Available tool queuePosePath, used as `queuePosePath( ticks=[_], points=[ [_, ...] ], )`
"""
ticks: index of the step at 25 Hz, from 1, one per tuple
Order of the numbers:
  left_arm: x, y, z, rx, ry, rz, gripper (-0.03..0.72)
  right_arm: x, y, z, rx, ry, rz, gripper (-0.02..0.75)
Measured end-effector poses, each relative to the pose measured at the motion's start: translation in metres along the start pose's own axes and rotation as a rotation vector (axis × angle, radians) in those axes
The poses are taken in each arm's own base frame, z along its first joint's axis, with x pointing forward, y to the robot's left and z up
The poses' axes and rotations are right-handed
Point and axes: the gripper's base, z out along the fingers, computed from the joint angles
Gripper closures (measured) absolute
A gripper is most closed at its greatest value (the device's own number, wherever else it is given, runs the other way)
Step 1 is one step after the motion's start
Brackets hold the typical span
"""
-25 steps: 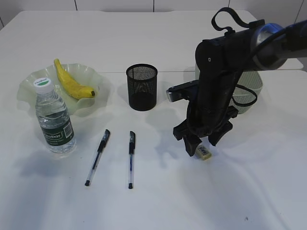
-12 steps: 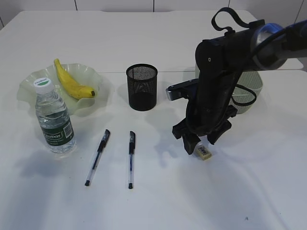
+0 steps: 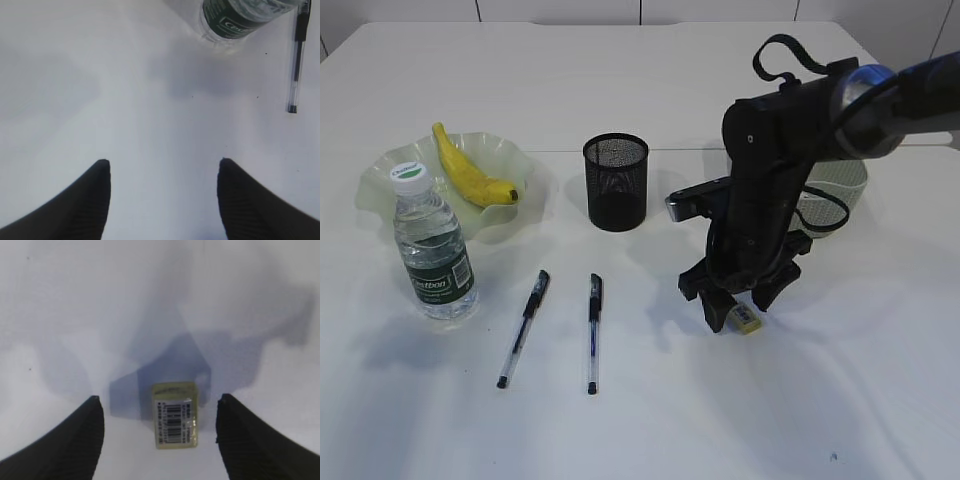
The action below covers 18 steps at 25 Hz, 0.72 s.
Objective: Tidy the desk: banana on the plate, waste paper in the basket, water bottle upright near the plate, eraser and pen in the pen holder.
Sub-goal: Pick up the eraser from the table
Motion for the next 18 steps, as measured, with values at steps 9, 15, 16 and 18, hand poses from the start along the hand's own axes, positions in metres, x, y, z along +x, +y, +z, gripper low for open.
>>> queuePosePath(
  ticks=[9, 15, 16, 18],
  points=[
    [0.0002, 0.0000, 0.0000, 0.000, 0.002, 0.000, 0.218, -0.0003, -0.0022, 0.0093, 0.023, 0.020, -0.007, 0.217],
    [0.0002, 0.0000, 0.0000, 0.000, 0.002, 0.000, 0.218, -0.0002, -0.0022, 0.0101, 0.023, 0.022, -0.007, 0.254],
    [0.0002, 0.0000, 0.0000, 0.000, 0.002, 0.000, 0.218, -0.0002, -0.0022, 0.0101, 0.023, 0.022, -0.007, 0.276],
    [0.0002, -0.0001, 0.0000, 0.001, 0.002, 0.000, 0.218, -0.0001, -0.0022, 0.0101, 0.023, 0.024, -0.007, 0.323]
  ],
)
